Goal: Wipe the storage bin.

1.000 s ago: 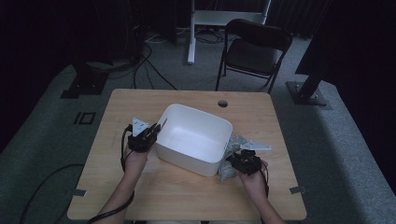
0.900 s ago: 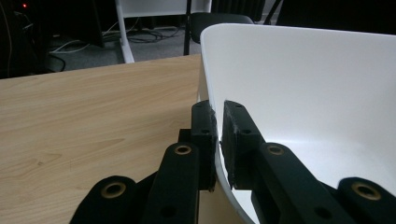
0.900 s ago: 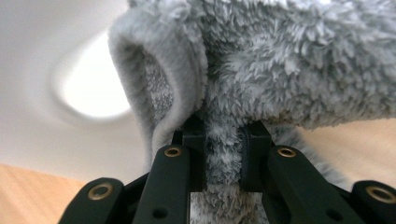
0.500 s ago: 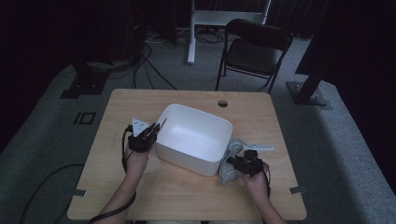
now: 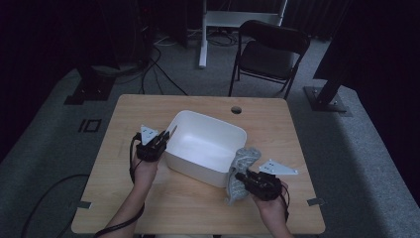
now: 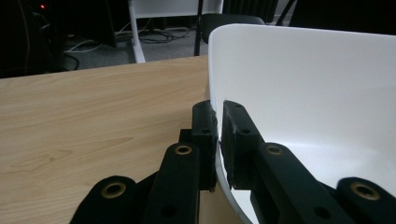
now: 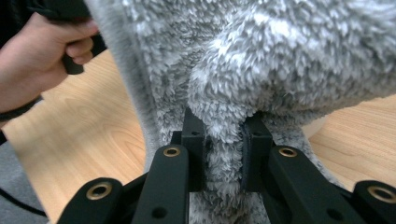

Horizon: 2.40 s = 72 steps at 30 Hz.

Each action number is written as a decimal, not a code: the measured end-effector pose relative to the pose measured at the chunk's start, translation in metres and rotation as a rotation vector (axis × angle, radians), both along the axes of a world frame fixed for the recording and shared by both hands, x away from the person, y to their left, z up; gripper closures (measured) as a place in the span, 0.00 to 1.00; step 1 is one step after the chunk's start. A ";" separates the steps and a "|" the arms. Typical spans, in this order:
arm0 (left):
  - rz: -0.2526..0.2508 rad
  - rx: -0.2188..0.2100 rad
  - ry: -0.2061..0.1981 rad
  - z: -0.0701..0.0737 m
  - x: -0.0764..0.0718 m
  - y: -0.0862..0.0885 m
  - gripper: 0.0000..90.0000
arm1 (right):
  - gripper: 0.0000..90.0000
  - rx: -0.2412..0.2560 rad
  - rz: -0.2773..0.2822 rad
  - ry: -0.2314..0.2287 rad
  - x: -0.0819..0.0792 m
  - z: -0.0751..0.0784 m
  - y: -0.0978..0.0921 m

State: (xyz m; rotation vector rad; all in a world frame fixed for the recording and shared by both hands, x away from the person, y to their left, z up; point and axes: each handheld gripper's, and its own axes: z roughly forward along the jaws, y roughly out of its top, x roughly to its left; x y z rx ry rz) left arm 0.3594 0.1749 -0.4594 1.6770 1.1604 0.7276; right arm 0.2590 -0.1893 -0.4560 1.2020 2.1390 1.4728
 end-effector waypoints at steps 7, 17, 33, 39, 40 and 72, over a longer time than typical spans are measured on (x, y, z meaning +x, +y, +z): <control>-0.035 0.011 0.011 0.001 0.001 0.002 0.93 | 0.85 -0.052 -0.027 0.031 0.010 -0.013 0.003; -0.038 0.010 0.012 0.001 0.002 0.002 0.92 | 0.85 -0.041 -0.040 0.096 0.026 -0.030 -0.001; -0.032 0.011 0.010 0.001 0.002 0.002 0.92 | 0.85 -0.042 -0.039 0.277 0.057 -0.072 -0.007; -0.021 0.004 0.010 0.001 0.001 0.002 0.92 | 0.85 -0.027 -0.046 0.233 0.055 -0.060 -0.011; -0.021 0.008 0.009 0.001 0.001 0.002 0.92 | 0.85 -0.009 -0.052 0.204 0.055 -0.054 -0.014; -0.018 0.025 0.020 0.002 0.002 0.000 0.91 | 0.85 -0.014 -0.095 0.159 0.078 -0.052 -0.020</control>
